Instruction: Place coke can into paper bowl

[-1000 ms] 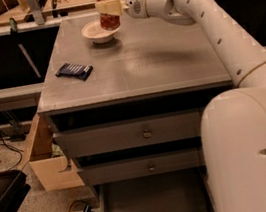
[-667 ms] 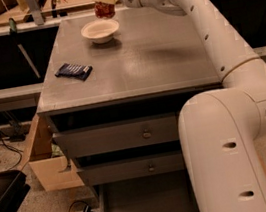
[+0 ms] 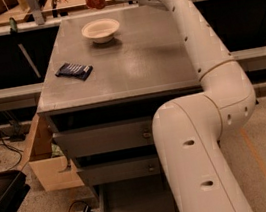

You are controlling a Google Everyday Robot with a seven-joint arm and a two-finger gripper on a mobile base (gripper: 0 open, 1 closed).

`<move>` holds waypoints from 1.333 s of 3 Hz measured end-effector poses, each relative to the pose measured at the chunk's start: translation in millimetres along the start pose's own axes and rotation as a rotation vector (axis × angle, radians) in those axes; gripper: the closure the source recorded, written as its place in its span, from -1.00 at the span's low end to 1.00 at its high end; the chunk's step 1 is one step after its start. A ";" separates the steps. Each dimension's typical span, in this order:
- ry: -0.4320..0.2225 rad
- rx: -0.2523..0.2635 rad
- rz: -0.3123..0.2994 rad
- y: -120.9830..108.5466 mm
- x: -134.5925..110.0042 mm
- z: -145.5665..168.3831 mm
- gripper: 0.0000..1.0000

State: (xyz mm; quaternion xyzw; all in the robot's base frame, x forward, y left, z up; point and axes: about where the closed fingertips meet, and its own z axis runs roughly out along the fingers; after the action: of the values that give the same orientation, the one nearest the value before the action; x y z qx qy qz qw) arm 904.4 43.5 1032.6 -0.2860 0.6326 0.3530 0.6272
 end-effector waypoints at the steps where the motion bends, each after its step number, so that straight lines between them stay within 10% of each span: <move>1: 0.021 0.031 -0.020 -6.3 15.7 17.8 1.00; 4: 0.109 0.115 -0.068 -29.5 68.4 44.2 1.00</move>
Offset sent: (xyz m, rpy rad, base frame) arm 0.0864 0.0115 -0.0286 -0.1435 -0.0108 -0.1171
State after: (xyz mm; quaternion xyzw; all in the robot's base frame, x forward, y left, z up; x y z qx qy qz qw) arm 950.8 67.3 963.5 -0.2894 0.6750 0.2785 0.6189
